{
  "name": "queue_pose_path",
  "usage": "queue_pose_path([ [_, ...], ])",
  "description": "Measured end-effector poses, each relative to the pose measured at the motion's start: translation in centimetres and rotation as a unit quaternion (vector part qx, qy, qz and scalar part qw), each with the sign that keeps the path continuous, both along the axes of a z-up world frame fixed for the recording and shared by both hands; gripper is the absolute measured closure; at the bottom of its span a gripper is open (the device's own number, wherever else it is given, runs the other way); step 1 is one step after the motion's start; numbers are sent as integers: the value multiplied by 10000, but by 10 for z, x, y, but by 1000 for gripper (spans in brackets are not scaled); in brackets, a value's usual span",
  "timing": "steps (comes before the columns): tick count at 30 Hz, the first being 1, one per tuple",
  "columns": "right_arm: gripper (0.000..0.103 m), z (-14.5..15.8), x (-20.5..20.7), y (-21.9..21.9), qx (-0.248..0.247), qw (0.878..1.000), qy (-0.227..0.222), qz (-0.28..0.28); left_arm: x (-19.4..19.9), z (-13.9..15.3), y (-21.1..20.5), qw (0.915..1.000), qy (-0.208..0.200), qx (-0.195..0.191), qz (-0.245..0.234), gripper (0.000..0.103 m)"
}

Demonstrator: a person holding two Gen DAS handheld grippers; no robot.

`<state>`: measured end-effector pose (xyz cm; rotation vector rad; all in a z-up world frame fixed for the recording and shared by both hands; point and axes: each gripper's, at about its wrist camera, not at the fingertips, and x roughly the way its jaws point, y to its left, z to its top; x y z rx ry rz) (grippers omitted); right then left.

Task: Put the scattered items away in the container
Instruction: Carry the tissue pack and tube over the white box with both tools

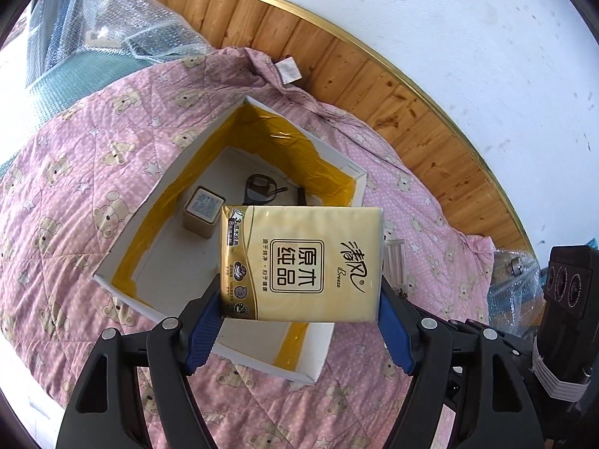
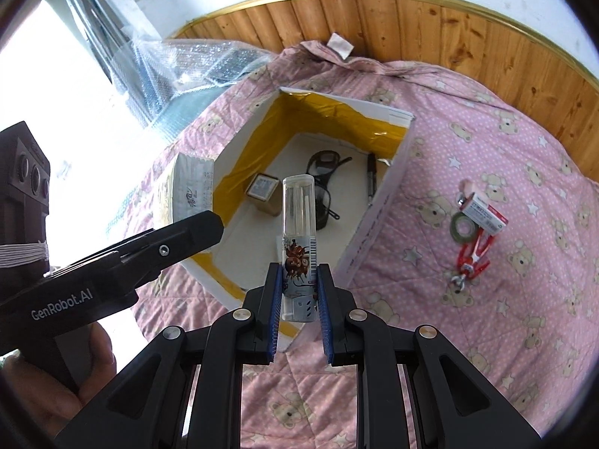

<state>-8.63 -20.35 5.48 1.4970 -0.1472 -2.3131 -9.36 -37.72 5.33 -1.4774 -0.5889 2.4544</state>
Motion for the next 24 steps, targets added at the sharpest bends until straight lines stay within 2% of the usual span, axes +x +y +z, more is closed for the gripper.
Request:
queue_pose_path([
  [24,84,-16,-54,-39,-2,9993,-165,326,-30,-35,-35,9976,-438,-58,537,28],
])
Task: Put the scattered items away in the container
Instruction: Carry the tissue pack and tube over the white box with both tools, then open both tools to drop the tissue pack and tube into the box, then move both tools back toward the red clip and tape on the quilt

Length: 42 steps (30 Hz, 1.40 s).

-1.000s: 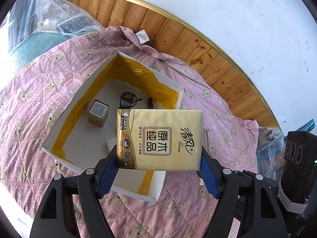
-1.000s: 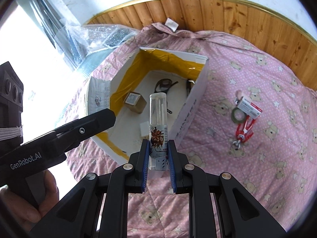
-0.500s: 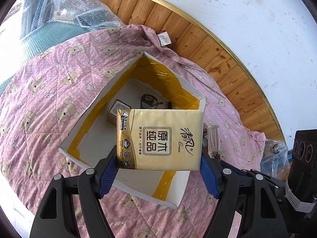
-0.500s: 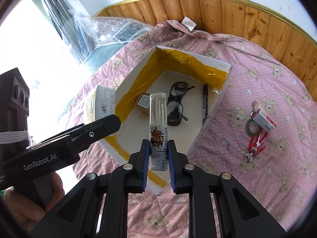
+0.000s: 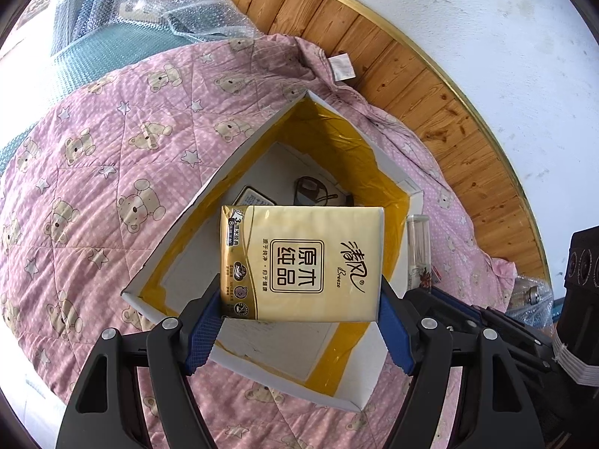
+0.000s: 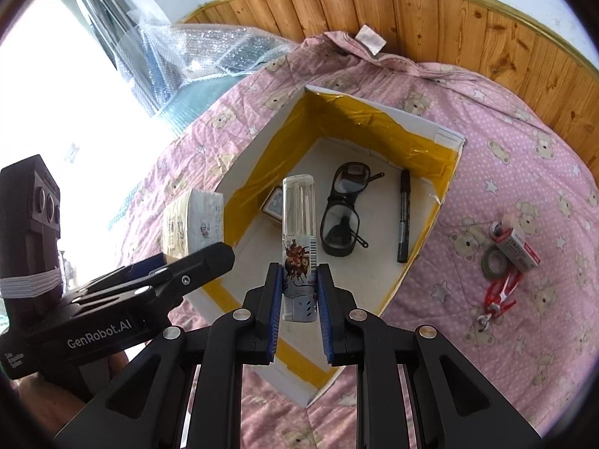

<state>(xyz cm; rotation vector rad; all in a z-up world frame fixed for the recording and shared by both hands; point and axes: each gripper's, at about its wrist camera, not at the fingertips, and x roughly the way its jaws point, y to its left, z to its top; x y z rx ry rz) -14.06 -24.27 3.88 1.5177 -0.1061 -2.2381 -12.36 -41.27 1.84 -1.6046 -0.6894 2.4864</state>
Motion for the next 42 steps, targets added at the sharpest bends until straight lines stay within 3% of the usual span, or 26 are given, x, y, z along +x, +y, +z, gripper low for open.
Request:
queue_pose_path([
  [10,82,-11,-36,-1,94,9998,77,-164,-19,-21,2,9992,-295,-267,9,28],
  [11,74,-12,-39,1,150,9995,132,-257,-21,-24,2,9989,-350,-325,14,28],
  [12,59,-16,-43,5,141,9992,93,-362,-23,-28,0,9985,-409,-357,51,27],
  [13,57,-19,-46,8,76,9991,39,-413,-25,-31,-1,9981,-468,-383,89,27],
  [22,57,-42,-45,25,-51,9978,-364,-550,-32,-43,-7,9971,-655,-326,220,27],
  [42,57,-28,-22,14,-174,9989,-285,-326,-19,-20,1,9982,-489,-315,152,27],
])
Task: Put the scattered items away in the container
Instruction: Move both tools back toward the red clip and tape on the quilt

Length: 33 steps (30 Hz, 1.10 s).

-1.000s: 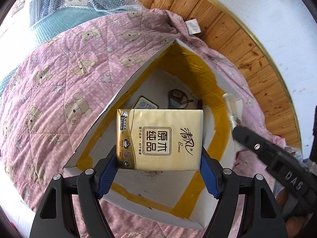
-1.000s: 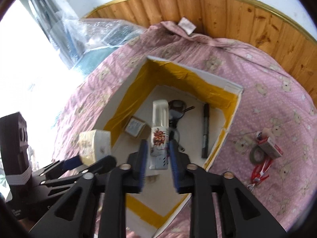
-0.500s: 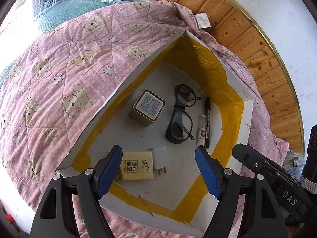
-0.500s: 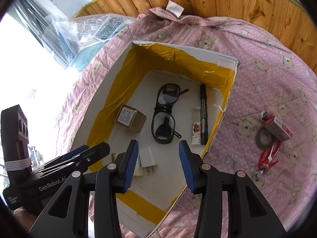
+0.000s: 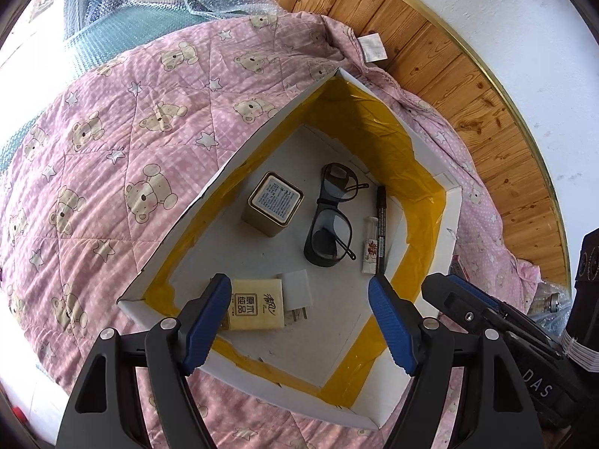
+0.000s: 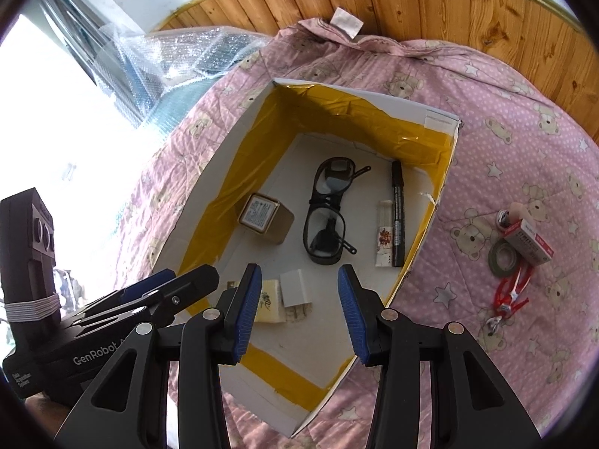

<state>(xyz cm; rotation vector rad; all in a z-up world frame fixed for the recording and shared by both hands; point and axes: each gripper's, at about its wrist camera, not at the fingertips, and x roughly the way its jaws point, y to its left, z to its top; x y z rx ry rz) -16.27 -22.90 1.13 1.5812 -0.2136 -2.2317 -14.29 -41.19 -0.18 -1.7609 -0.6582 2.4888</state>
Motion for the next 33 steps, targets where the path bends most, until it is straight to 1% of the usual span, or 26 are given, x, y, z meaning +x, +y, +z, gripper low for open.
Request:
queue_pose_path([
  [17,57,29,33,6,-113,9996,270,-41,29,30,5,9995,311,-59,-51,27],
  [33,57,51,62,33,-382,9980,468,-168,53,54,28,9980,515,-250,-281,27],
])
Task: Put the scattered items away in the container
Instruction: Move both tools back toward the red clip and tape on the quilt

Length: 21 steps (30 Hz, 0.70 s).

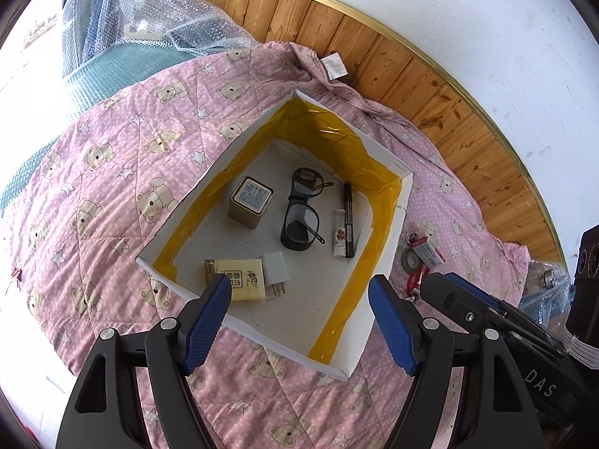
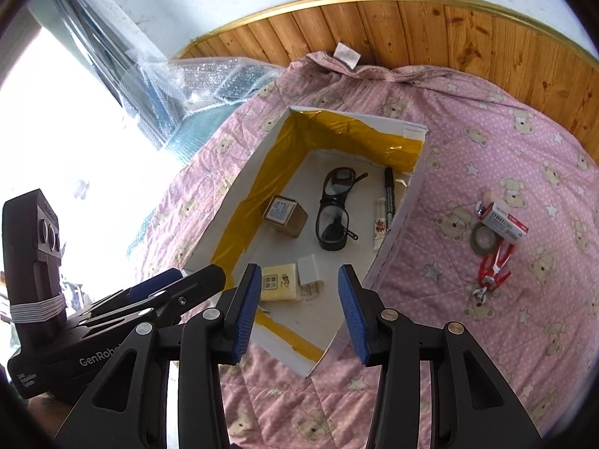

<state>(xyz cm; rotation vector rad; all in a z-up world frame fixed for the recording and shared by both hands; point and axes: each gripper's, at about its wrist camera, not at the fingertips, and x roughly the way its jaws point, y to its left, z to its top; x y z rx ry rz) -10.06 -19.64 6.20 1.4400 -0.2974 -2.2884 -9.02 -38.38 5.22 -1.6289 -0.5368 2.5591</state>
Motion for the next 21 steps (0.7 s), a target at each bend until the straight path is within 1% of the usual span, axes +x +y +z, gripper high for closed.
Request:
queue_pose_path([
  [10,57,3,13,27,-221,9995,19,-212,8,8,24,9995,25,-177,-242,27],
  [21,57,-8,27,66,-410,9973,-96,-608,10,7,54,9982,-29,-302,-522,27],
])
